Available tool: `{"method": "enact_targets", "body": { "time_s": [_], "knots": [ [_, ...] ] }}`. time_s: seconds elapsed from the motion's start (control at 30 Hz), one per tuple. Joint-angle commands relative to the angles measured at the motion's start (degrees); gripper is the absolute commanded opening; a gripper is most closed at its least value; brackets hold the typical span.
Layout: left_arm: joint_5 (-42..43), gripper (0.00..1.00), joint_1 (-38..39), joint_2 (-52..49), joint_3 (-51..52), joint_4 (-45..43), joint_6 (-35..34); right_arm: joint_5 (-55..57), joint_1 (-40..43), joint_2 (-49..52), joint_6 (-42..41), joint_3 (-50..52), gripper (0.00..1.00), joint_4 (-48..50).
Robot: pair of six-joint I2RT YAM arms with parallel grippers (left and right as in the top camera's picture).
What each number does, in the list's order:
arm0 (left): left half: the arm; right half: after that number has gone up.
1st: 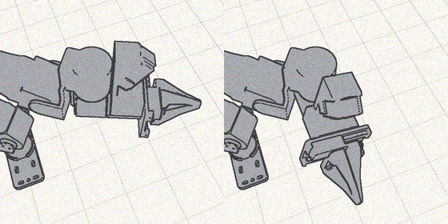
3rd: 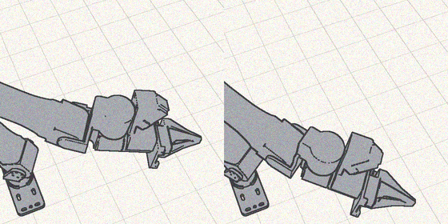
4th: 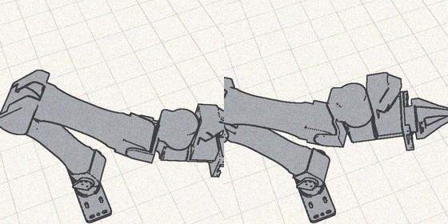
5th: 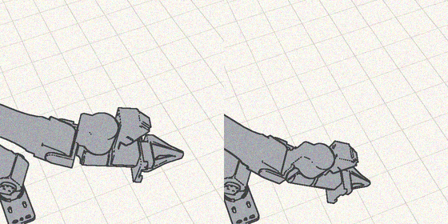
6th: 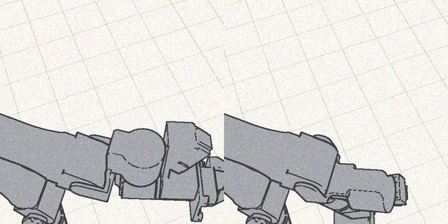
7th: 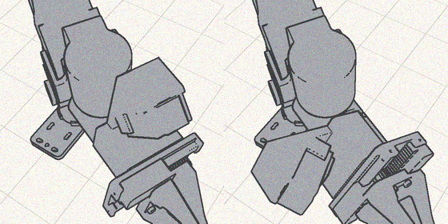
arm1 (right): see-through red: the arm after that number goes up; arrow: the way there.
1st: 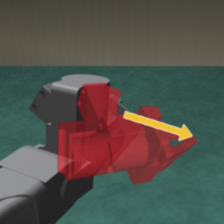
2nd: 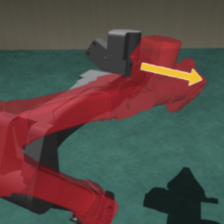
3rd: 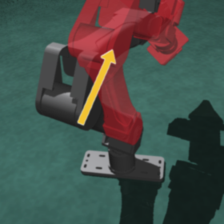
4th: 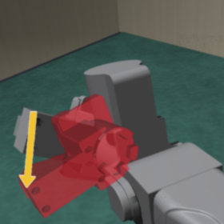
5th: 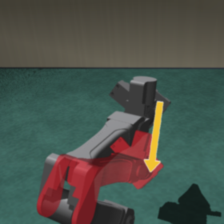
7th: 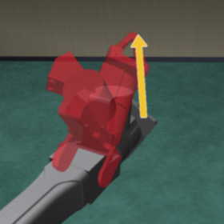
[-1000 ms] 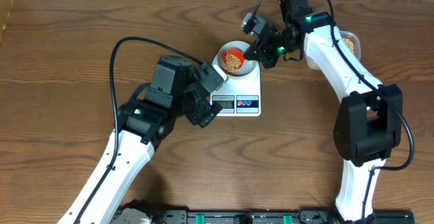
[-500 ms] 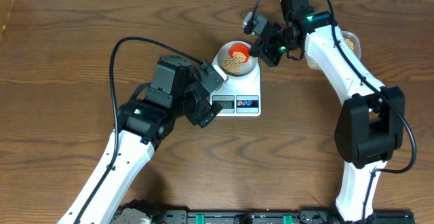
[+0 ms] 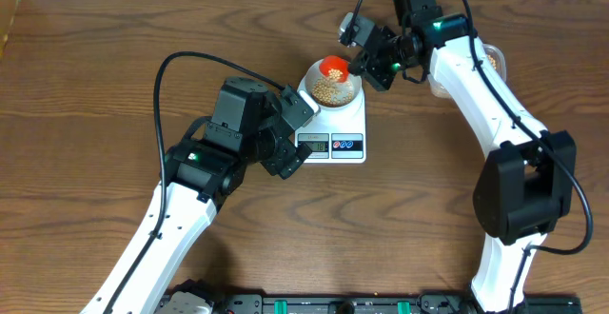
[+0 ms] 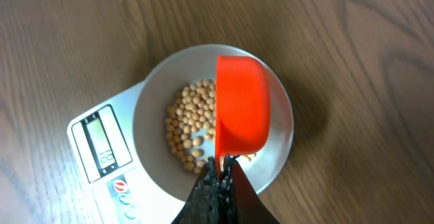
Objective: Scoop item into bowl and weigh 50g on scale
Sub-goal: 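Tilt the scoop with the right gripper to pour soybeans into the bowl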
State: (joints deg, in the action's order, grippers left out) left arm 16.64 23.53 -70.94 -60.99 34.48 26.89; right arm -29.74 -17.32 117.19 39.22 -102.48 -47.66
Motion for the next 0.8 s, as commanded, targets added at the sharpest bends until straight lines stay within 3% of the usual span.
{"method": "enact_targets", "body": {
  "time_s": [0.0,0.77],
  "knots": [
    [0.7,0.86,-0.1,0.2,-0.1,0.0,0.5,-0.3,-0.8,-2.3,0.7,0.3,0.01,0.0],
    [0.7,0.86,-0.1,0.2,-0.1,0.0,0.5,1.7,-0.8,-4.7,3.1,0.3,0.01,-2.1]
  ]
}}
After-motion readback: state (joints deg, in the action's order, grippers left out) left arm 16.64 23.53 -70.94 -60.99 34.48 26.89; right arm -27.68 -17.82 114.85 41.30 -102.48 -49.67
